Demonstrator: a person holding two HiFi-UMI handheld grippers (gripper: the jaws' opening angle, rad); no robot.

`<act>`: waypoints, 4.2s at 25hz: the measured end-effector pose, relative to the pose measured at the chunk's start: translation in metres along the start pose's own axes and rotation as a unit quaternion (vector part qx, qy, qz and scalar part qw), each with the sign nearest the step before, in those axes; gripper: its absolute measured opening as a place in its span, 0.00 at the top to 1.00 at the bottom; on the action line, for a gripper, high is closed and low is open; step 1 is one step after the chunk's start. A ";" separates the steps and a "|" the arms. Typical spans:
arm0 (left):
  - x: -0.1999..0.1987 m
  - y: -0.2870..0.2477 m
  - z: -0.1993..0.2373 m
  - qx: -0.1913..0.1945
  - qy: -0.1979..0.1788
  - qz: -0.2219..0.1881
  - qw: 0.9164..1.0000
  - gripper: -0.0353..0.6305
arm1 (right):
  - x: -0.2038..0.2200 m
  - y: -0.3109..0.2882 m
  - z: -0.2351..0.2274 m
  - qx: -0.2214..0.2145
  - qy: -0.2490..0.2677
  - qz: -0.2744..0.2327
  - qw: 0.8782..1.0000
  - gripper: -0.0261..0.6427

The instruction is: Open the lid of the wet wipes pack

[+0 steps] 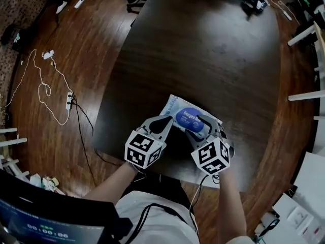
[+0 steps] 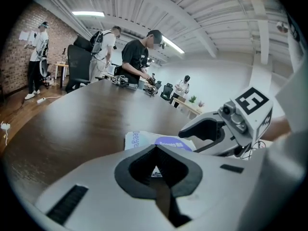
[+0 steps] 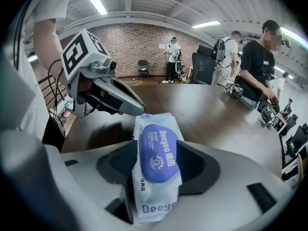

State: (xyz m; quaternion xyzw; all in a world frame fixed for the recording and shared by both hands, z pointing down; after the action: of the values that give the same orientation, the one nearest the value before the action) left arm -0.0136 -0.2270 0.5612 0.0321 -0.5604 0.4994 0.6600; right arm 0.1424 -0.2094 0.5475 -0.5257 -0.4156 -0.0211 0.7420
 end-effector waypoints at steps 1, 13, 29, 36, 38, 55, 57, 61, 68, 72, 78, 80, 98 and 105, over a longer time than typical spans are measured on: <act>0.001 -0.001 0.001 0.001 0.002 0.001 1.000 0.95 | -0.001 -0.002 0.000 0.001 0.000 0.002 1.000 0.60; 0.010 -0.012 -0.001 0.000 0.004 0.027 1.000 0.95 | 0.003 -0.008 -0.005 0.007 0.018 0.044 0.999 0.52; 0.013 -0.018 -0.017 0.006 -0.004 0.058 0.998 0.95 | 0.004 -0.012 -0.013 -0.019 0.009 0.117 0.993 0.45; 0.013 -0.017 -0.023 0.014 0.003 0.050 0.999 0.95 | 0.005 -0.016 -0.024 -0.079 0.002 0.144 0.986 0.43; 0.013 -0.017 -0.026 0.017 0.003 0.051 0.999 0.95 | 0.008 -0.014 -0.026 -0.094 -0.006 0.146 0.985 0.43; 0.016 -0.025 -0.038 0.026 -0.083 0.101 0.991 0.95 | 0.015 -0.010 -0.048 -0.189 -0.073 0.124 0.971 0.45; 0.016 -0.025 -0.039 0.025 -0.085 0.099 0.991 0.95 | 0.015 -0.009 -0.051 -0.203 -0.086 0.119 0.968 0.45; 0.016 -0.025 -0.041 0.027 -0.087 0.098 0.991 0.95 | 0.015 -0.008 -0.055 -0.227 -0.105 0.118 0.961 0.45; 0.018 -0.023 -0.041 0.025 -0.091 0.094 0.991 0.95 | 0.016 -0.007 -0.064 -0.273 -0.161 0.101 0.943 0.45; 0.018 -0.022 -0.039 0.029 -0.088 0.094 0.991 0.95 | 0.010 -0.002 -0.067 -0.275 -0.170 0.095 0.942 0.45; 0.021 -0.021 -0.036 0.028 -0.090 0.091 0.991 0.95 | -0.002 0.016 -0.081 -0.221 -0.162 0.038 0.961 0.45; 0.021 -0.020 -0.035 0.026 -0.092 0.088 0.991 0.95 | -0.005 0.021 -0.090 -0.201 -0.171 0.011 0.965 0.45; 0.014 -0.006 -0.022 0.006 -0.085 0.043 0.995 0.95 | 0.011 0.014 -0.142 0.018 -0.263 -0.132 0.956 0.47; -0.016 0.026 -0.052 0.012 -0.089 -0.015 0.996 0.95 | -0.021 0.071 -0.110 0.037 -0.229 -0.206 0.951 0.50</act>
State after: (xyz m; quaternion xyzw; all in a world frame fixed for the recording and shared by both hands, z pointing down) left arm 0.0073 -0.1923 0.5164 0.0929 -0.6101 0.4916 0.6144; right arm 0.2275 -0.2743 0.4685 -0.3915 -0.6738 -0.0376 0.6255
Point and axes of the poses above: the fingertips, and each gripper's own axes: y backward along the fingers, z to its left, x out of its underside, the point moved 9 cm from there along y, backward along the fingers, and after that the axes turned 2 degrees about -z, right-handed, at the moved point
